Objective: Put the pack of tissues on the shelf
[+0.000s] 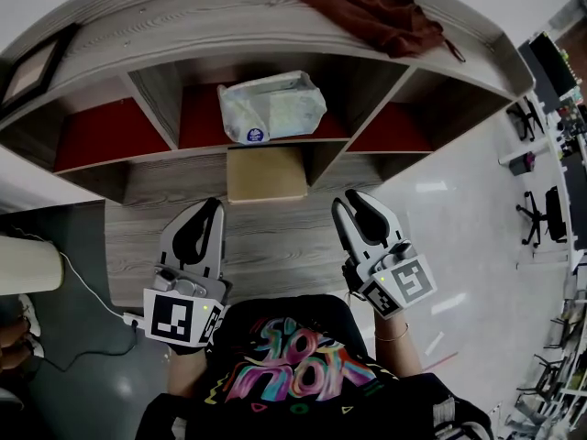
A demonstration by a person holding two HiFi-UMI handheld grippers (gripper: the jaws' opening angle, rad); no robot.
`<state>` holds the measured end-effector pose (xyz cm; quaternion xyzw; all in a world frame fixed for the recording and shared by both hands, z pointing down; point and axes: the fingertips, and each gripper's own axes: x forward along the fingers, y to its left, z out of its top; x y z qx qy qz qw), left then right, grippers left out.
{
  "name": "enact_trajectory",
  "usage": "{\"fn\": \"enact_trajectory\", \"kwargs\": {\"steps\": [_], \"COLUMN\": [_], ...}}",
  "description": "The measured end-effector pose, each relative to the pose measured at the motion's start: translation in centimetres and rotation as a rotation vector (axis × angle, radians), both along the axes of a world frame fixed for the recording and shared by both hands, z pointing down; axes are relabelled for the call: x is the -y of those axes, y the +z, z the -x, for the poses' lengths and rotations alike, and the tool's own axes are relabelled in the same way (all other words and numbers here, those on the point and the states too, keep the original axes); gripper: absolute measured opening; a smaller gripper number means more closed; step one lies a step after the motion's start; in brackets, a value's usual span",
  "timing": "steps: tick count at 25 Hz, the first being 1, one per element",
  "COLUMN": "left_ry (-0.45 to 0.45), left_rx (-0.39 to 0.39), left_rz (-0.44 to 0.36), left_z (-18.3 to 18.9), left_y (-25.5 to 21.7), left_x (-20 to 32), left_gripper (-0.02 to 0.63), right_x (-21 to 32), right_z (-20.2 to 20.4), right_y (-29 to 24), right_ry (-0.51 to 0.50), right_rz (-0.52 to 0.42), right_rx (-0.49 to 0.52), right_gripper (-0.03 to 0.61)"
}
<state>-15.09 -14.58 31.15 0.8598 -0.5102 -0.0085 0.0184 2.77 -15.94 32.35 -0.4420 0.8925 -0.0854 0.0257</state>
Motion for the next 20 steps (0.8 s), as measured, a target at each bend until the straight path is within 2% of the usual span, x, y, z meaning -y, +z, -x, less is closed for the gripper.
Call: {"fn": "enact_trajectory", "kwargs": {"steps": [5, 10, 20], "left_ry": [0.0, 0.017, 0.015], "left_rx": [0.001, 0.002, 0.008], "left_rz": [0.005, 0.008, 0.031], "left_z": [0.0, -0.3, 0.2], "left_y": [0.1, 0.2, 1.0], "left_x": [0.0, 0.0, 0.9], "left_gripper": [0.037, 0.037, 0.037], "right_x": [-0.8, -0.8, 0.5], "right_z": [-0.3, -0.7, -1.2], "right_y": [0.0, 0.0, -0.6], "right_ry": [0.015, 0.033, 0.085], "right_rz": [-0.013, -0.059, -0.085], "right_rx": [0.004, -0.089, -0.078], "right_gripper": [0.057, 0.029, 0.017]}}
